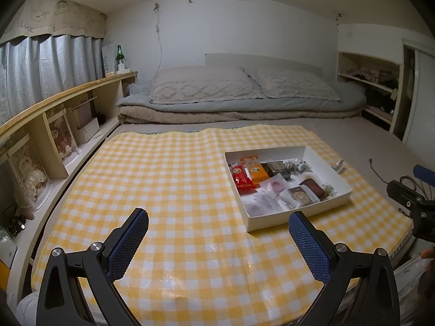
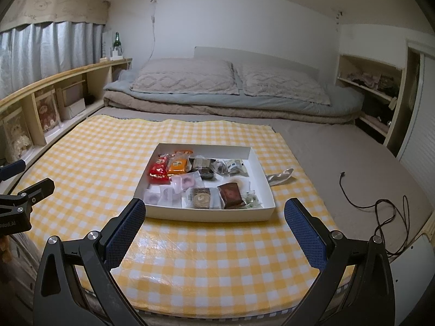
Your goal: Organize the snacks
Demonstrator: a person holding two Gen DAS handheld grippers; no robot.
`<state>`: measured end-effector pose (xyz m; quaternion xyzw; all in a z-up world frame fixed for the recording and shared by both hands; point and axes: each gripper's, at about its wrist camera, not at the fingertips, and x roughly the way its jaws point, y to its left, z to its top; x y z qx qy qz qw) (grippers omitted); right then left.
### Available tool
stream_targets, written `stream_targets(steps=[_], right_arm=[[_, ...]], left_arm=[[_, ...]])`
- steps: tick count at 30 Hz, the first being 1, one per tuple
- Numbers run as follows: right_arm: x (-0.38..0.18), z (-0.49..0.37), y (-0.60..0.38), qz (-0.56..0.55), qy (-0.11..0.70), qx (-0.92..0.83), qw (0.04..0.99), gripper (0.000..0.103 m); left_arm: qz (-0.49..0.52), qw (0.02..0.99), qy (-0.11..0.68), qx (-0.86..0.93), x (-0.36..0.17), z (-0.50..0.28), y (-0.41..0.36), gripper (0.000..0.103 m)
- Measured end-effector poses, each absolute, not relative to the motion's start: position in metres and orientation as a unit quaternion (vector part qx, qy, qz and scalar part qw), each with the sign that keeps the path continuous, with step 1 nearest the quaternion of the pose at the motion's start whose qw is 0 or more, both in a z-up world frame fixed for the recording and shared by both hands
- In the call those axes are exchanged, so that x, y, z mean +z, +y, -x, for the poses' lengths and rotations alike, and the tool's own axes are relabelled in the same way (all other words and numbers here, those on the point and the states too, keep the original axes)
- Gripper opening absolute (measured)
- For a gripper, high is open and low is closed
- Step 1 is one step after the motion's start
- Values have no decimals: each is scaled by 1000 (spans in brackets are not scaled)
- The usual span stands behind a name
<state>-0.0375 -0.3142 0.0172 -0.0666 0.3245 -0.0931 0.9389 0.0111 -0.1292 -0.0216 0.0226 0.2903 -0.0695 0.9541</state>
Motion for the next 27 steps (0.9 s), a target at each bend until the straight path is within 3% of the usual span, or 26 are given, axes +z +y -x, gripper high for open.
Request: stream_targets(steps=[27], right_arm=[[19,36,-315,60,322,-92,940,103]], left_arm=[[-23,954,291,-73,-21,-12,-128,103]])
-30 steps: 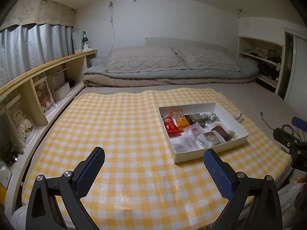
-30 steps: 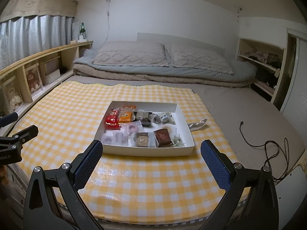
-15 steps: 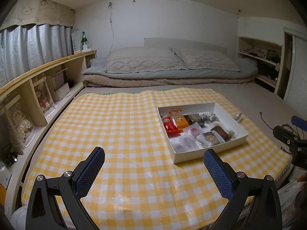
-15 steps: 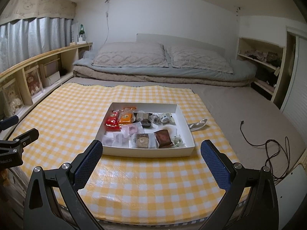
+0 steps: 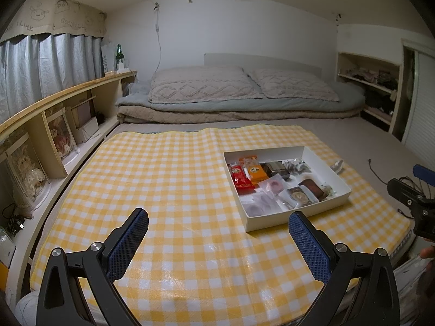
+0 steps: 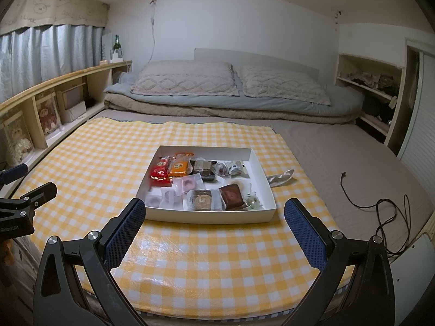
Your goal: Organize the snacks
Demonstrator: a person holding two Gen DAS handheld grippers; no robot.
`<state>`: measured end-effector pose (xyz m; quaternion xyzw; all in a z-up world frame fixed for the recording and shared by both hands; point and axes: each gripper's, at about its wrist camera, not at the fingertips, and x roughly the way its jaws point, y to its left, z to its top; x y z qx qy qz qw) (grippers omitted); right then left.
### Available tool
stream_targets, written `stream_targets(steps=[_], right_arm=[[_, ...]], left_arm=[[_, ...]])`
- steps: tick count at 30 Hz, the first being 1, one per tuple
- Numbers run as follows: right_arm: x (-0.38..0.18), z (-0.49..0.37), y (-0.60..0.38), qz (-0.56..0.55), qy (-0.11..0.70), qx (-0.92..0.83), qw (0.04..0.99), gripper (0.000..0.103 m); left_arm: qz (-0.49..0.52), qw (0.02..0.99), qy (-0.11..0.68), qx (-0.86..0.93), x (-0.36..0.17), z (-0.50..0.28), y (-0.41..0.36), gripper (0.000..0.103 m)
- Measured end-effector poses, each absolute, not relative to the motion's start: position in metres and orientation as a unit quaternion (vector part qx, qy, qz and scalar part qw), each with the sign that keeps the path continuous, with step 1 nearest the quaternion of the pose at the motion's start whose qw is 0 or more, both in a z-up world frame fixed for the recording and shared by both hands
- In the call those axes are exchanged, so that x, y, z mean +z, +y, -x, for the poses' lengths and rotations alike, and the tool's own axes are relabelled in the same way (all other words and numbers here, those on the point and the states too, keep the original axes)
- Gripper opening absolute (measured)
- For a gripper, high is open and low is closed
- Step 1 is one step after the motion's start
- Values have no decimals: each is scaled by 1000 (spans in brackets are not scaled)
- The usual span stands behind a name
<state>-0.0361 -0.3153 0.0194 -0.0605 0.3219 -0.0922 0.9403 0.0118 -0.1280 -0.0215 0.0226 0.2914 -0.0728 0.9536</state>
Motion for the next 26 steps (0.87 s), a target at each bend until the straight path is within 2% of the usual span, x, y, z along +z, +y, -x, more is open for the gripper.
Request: stream_targets(steps=[26], right_arm=[[21,36,-315,60,320,-92,941,103]], left_arm=[[-26,957,281,-71,-24,-7,-130,103]])
